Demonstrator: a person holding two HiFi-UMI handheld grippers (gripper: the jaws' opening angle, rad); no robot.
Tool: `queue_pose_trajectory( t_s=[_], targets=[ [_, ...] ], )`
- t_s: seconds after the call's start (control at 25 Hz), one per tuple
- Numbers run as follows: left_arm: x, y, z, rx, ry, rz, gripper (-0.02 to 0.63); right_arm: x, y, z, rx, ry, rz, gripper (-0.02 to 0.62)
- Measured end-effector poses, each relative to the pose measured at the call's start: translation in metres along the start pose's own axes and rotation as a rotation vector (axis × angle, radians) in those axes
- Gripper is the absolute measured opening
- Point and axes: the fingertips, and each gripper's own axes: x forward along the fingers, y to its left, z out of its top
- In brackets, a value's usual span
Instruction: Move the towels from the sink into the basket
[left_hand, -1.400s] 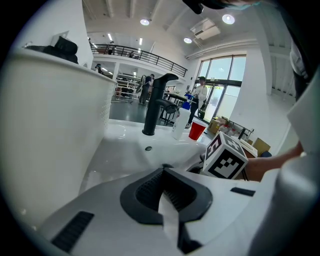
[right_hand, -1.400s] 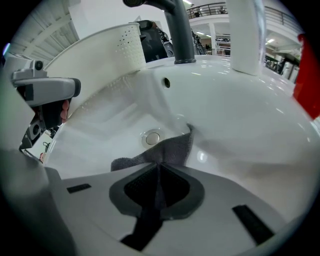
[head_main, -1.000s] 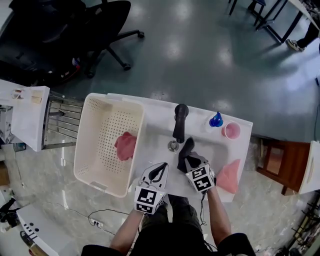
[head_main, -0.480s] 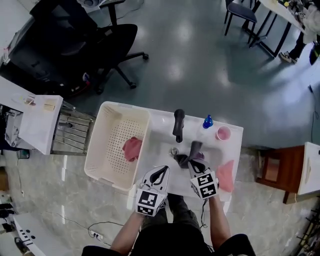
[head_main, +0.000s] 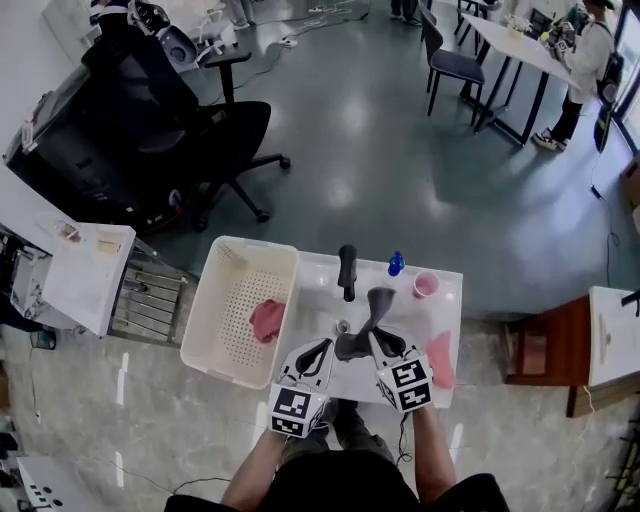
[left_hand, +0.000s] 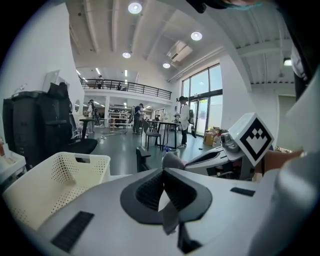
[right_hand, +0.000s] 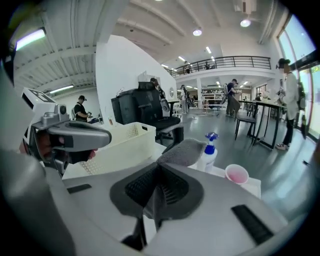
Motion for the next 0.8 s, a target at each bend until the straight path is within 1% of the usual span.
queue_pose_trajectory(
  t_s=[0.28,0.44,0.56,0.8],
  targets=[
    [-0.020,0.012,0.040,0.038,-0.081,0.006,0.008,-0.029,0.013,0.056,-0.036,-0.118,-0.044,0.040],
    [-0.032,0.022,0.054,0.051,-0.119,0.019,0.008,-0.040,0.022,0.084,-0.056,-0.184,-0.060,0.040],
    [-0.044,0.032,0.063,0.058,-0.139,0.036,0.008,-0.043,0.034,0.105,-0.070,-0.226,-0.054,0.040],
    [-0.076,0.059,0.079,0.055,-0.176,0.088,0.008,-0.045,0.063,0.148,-0.132,-0.289,-0.035,0.040]
  ],
)
